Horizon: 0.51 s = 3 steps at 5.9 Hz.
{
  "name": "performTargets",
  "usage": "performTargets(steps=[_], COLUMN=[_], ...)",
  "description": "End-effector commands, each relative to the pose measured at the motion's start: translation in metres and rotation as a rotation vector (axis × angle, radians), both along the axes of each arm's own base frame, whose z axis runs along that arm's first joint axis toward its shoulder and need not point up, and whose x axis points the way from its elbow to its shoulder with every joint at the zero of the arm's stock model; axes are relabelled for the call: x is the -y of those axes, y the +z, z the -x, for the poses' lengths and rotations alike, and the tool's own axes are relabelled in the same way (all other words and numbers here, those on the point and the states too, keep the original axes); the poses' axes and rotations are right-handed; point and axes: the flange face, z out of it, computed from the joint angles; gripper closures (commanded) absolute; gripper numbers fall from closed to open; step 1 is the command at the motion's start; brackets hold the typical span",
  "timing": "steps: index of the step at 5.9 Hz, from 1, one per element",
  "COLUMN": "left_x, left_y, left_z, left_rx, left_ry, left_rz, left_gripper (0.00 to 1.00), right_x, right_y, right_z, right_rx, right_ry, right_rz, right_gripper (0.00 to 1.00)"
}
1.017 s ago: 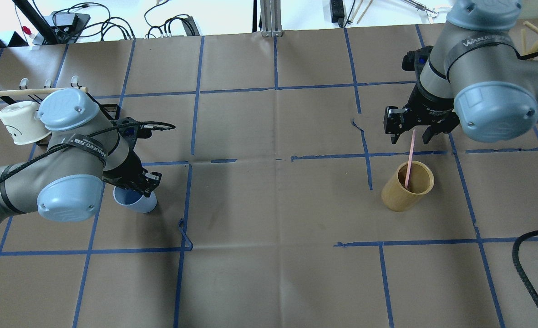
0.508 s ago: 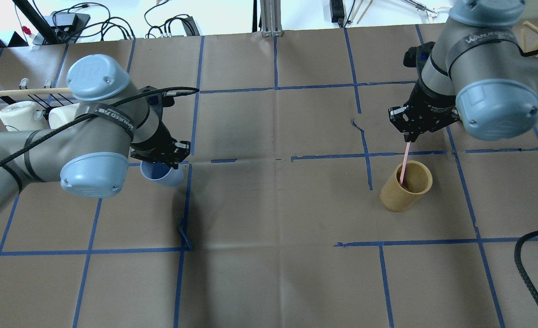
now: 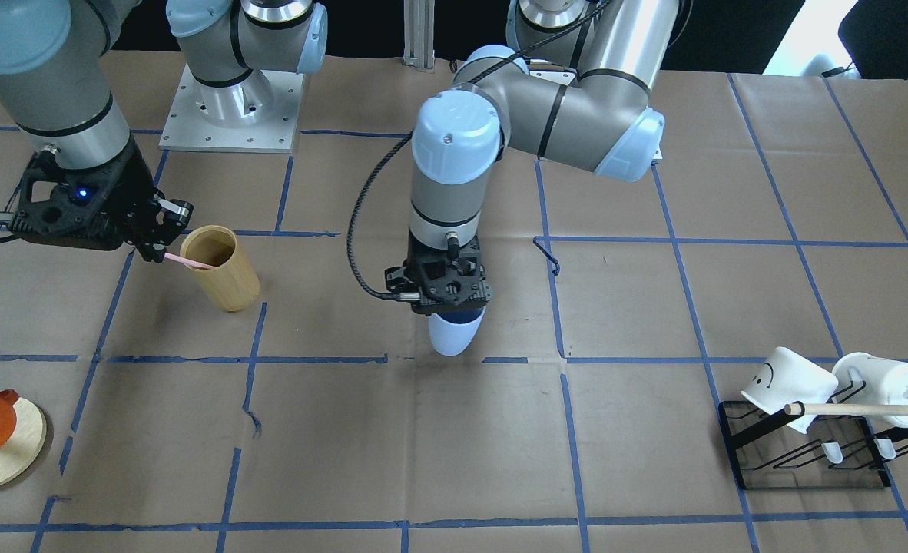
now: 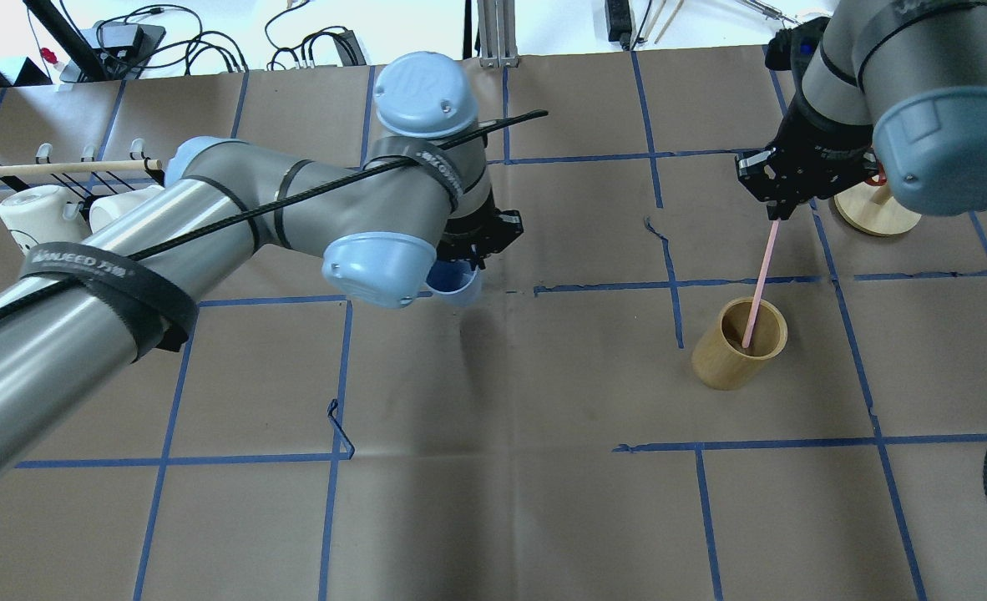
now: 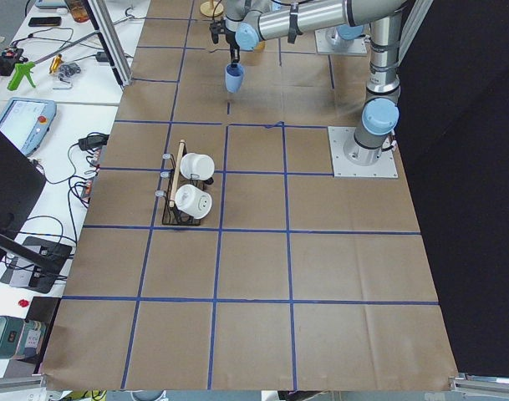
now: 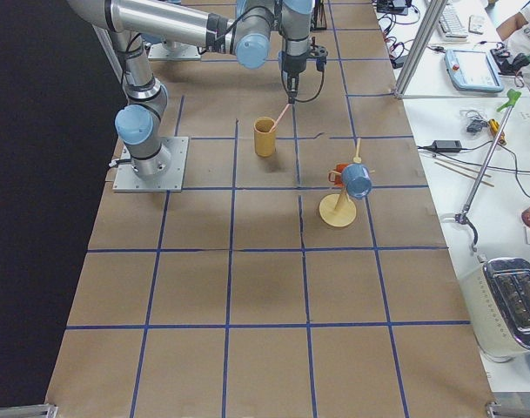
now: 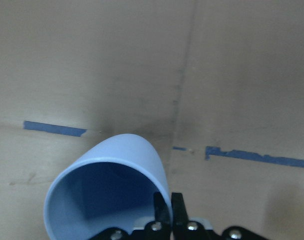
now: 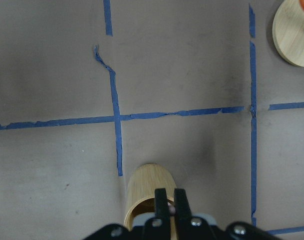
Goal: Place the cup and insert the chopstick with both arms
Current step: 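Carry the blue cup to center with the left while the right lifts the chopstick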
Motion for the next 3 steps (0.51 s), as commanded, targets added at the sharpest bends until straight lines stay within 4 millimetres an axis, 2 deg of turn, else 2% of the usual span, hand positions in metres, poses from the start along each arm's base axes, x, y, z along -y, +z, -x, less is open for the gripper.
performTargets(steps=[1,2,3], left_x=[0.004,0.005,0.004], left_y=[-0.02,-0.024,-0.024], left_z=[0.034,0.035,0.033], left_rx=[0.002,0.002,0.002], left_ry=[0.002,-0.001,-0.011], left_rz=[-0.007,-0.007,-0.003], left_gripper=[0.94,0.88,0.03], right_x=[0.0,-0.003,-0.005], right_y=[0.076,0.109,0.133], right_z=[-0.001,-0.002,-0.003], right_rx=[0.007,0.008,0.008], right_ry=[0.002,0.004,0.005], right_rz=[0.02,0.021,0.029], right_gripper=[0.95,0.95,0.95])
